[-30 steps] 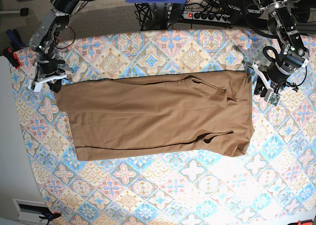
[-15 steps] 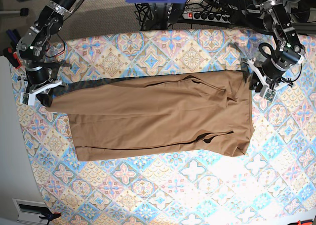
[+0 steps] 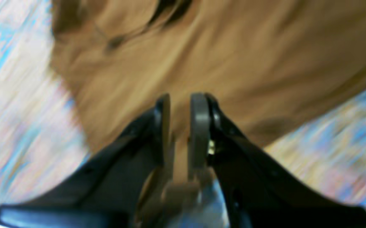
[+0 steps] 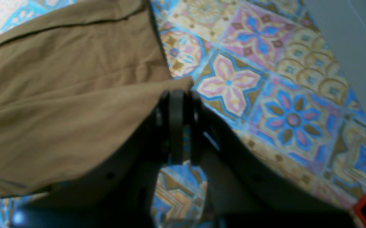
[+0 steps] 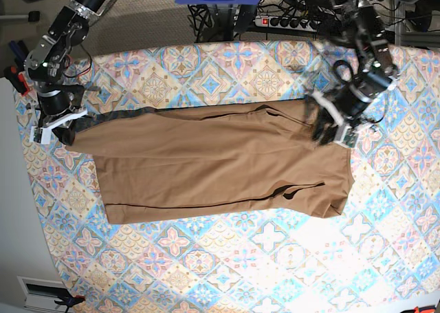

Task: Layout the t-shirt on the table in an organized manner, then fold the t-shirt properly
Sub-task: 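Grasp both corners of the shirt edge with both grippers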

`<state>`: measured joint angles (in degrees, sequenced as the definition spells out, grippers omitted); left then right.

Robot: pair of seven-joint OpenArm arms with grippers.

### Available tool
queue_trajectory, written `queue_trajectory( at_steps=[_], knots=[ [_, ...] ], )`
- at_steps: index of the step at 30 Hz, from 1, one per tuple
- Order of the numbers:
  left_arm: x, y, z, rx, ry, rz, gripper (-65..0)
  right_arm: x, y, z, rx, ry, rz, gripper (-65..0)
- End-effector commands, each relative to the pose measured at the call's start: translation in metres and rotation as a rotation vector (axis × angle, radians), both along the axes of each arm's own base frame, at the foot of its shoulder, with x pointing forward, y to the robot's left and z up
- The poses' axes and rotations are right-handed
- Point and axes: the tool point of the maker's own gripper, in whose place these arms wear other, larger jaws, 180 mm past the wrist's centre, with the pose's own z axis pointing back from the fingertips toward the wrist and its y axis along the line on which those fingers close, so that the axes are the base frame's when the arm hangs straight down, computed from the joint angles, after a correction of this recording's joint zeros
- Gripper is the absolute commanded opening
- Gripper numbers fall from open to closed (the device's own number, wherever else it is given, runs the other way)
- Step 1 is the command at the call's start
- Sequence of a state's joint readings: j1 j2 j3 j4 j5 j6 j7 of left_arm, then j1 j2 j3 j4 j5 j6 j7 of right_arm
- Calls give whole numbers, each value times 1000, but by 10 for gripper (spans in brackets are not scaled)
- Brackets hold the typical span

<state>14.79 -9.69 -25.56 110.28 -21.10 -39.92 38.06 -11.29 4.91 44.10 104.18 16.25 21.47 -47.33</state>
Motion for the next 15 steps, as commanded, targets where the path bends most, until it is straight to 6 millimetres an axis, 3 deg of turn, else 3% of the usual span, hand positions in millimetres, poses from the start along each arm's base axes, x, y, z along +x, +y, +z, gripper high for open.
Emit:
queue_trajectory(
  at_steps=[1, 8, 11, 15],
  knots=[
    [5, -3, 10, -30, -47, 1, -531, 6, -5, 14, -20, -47, 2, -650],
    [14, -17, 13, -105, -99, 37, -530, 6, -5, 12, -18, -44, 1, -650],
    [15, 6, 16, -144, -112, 116, -498, 5, -5, 12, -18, -42, 1, -650],
    [5, 34, -13, -315, -55, 258, -441, 5, -5, 12, -18, -42, 1, -650]
  ],
)
